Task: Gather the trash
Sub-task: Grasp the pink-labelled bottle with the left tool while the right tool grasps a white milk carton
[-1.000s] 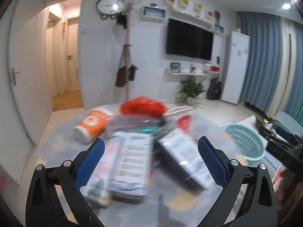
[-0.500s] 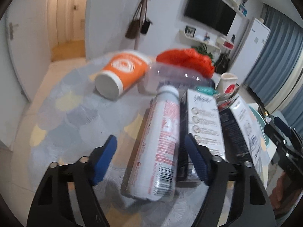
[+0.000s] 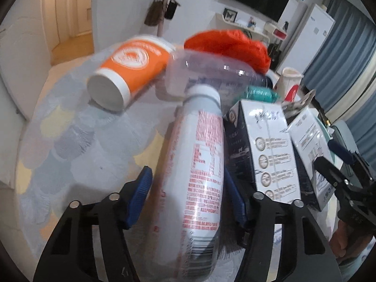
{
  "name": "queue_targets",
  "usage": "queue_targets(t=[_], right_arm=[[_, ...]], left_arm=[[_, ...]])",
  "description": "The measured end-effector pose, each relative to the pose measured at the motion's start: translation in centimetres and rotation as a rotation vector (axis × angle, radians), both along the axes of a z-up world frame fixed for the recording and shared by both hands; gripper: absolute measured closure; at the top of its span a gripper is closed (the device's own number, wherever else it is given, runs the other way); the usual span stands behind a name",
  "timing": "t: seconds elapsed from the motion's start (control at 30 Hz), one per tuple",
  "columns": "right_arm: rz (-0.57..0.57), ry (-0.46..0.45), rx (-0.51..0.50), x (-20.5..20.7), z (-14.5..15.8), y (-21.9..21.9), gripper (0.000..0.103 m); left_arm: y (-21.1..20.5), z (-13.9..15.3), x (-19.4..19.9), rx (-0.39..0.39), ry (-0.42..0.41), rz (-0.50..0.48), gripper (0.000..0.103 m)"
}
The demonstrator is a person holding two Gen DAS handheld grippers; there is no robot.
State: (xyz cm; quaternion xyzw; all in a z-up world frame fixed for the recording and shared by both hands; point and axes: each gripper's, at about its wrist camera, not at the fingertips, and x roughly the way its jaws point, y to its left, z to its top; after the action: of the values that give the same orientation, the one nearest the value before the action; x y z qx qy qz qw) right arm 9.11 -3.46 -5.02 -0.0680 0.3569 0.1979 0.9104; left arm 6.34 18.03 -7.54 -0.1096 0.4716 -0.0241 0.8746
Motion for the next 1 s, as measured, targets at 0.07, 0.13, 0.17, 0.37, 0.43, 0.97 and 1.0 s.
queue_targets(t=[0.07,0.13,0.17,0.37,0.43,0.97,1.0], right_arm=[[0.012,-0.001,-0.009,0.0,0.0,0.3,0.027],[0.03,0.001,-0.021,0.0,-0.1,0.8,0.026],[0.035,0.002,-0.025,0.0,-0.1,0.9,0.026],[0.068,-0.011,-0.076,-0.4,-0.6,2.2,0.024],[0.075,-0.014,-0.1,-0.5,-0.9,2.7,0.024],[0.033,-0.106,-0.025,-2.3,1.7,0.4,0.042],[0.024,-0.112,-0.02,-2.3,2.1,-0.1,0.042]], left_arm=[[-0.1,0.0,-0.2,0.018,-0.011,0.0,0.051],[0.0,0.1,-0.5,0.006,-0.021,0.004,0.054],[0.2,0.1,-0.7,0.0,-0.025,0.015,0.055],[0.2,0.9,-2.2,-0.007,-0.072,0.055,0.056],[0.3,1.5,-2.8,-0.016,-0.096,0.065,0.056],[-0.3,5.9,-4.9,-0.058,-0.273,0.083,0.056],[-0.4,6.4,-4.9,-0.061,-0.288,0.081,0.056]])
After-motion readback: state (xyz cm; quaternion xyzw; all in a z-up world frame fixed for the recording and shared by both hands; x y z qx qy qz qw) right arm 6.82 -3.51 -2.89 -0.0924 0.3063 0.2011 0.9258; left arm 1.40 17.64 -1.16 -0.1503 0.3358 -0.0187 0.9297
